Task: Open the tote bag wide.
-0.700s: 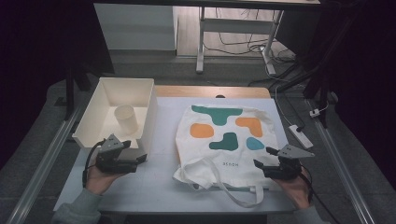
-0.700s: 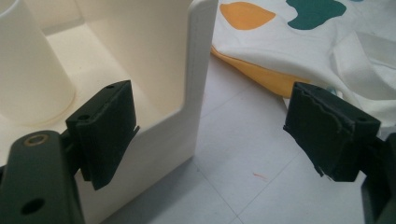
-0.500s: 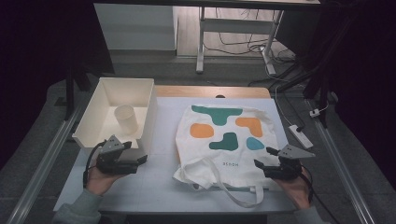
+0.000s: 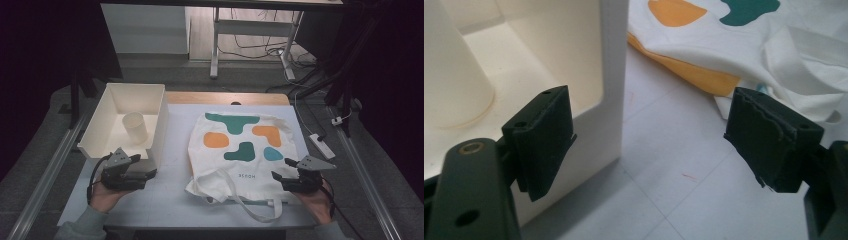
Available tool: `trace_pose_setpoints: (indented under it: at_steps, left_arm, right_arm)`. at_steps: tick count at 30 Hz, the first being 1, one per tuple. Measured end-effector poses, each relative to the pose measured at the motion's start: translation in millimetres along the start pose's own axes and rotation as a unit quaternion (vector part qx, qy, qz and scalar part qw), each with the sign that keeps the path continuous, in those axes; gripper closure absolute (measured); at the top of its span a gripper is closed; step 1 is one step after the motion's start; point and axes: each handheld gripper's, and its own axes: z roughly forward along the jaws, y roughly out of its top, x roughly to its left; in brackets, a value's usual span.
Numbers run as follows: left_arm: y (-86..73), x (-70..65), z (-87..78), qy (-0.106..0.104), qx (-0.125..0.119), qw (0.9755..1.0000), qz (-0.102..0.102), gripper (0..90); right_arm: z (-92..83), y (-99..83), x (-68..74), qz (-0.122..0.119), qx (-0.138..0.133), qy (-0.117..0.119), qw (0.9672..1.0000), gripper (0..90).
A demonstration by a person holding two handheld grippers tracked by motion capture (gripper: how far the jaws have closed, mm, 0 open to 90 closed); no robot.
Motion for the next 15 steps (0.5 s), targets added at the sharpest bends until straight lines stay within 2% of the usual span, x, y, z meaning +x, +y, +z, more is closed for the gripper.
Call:
trace_pose_setpoints:
  at_steps: [9, 15]
  left_arm:
    - [1.6, -15.8, -11.9, -0.017, -0.006, 0.9997, 0.016, 20.1]
    - [4.7, -26.4, -8.7, -0.029, 0.000, 0.9990, 0.033, 20.6]
  right_arm:
    - [-0.1, 0.2, 1.0, -0.001, 0.000, -0.002, 1.0000, 27.0]
    - [0.0, 0.5, 1.7, -0.002, 0.000, -0.002, 1.0000, 27.0]
